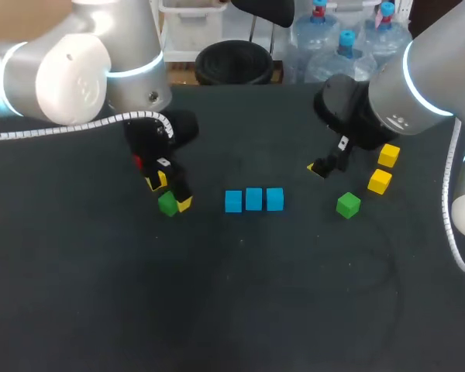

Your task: Place the blue cubes, place green cubes on the blue cubes, place the yellow cubes on the green cubes, then place the red cubes on the yellow cubes, and place purple cube on the red cubes.

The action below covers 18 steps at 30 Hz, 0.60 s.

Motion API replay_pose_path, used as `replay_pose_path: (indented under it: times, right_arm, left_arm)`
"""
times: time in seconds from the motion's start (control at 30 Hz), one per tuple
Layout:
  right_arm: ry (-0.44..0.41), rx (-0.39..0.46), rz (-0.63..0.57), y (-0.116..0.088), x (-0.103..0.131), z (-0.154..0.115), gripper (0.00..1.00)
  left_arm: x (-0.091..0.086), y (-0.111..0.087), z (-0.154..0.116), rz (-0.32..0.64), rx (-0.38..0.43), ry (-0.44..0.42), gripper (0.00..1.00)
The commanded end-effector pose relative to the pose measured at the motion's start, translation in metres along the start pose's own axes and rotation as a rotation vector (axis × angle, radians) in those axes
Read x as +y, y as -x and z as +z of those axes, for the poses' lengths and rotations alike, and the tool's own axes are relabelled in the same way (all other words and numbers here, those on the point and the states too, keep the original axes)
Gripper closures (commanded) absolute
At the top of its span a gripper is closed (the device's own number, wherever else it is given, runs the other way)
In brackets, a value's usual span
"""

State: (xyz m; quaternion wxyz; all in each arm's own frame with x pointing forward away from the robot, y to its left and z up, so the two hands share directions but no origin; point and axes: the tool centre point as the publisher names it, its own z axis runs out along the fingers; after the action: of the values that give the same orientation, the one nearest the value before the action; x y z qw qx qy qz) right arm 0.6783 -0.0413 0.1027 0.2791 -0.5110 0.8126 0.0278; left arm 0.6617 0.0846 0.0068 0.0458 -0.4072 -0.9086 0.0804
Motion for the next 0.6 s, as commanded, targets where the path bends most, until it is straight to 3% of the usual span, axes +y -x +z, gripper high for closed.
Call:
replay_pose_path:
  times: [0.03, 0.1, 0.13, 0.17, 0.27, 0.37, 0.4, 0.6]
  right_arm:
    - [-0.012, -0.002, 0.002, -0.0014, 0.0025, -0.0008, 0.0]
    - [-0.012, -0.002, 0.002, -0.0014, 0.0025, -0.0008, 0.0]
    - [-0.012, -0.002, 0.002, -0.0014, 0.0025, -0.0008, 0.0]
    - [-0.012, -0.002, 0.002, -0.0014, 0.0025, -0.0008, 0.0]
    - [-0.012, -0.002, 0.002, -0.0014, 0.0025, -0.0008, 0.0]
    - [-0.012, -0.002, 0.002, -0.0014, 0.0025, -0.0008, 0.0]
    - [-0.012, -0.002, 0.002, -0.0014, 0.0025, -0.0008, 0.0]
    - [-0.012, -0.002, 0.002, -0.0014, 0.0025, -0.0008, 0.0]
  left_arm:
    - [-0.0009, -0.0018, 0.0005, -0.003, 0.0, 0.001, 0.12]
    - [-0.0009, -0.0022, 0.0006, -0.004, 0.001, 0.001, 0.22]
    - [-0.001, -0.0024, 0.0007, -0.004, 0.002, 0.0, 0.33]
    - [-0.001, -0.0026, 0.0008, -0.004, 0.003, -0.002, 0.51]
    - [-0.0009, -0.0027, 0.001, -0.001, 0.004, -0.01, 0.66]
    - [-0.0009, -0.0029, 0.0012, -0.002, 0.003, -0.017, 0.96]
    - [-0.001, -0.003, 0.0012, -0.002, 0.005, -0.016, 1.0]
    - [-0.0015, -0.0029, 0.0009, 0.001, 0.011, -0.009, 1.0]
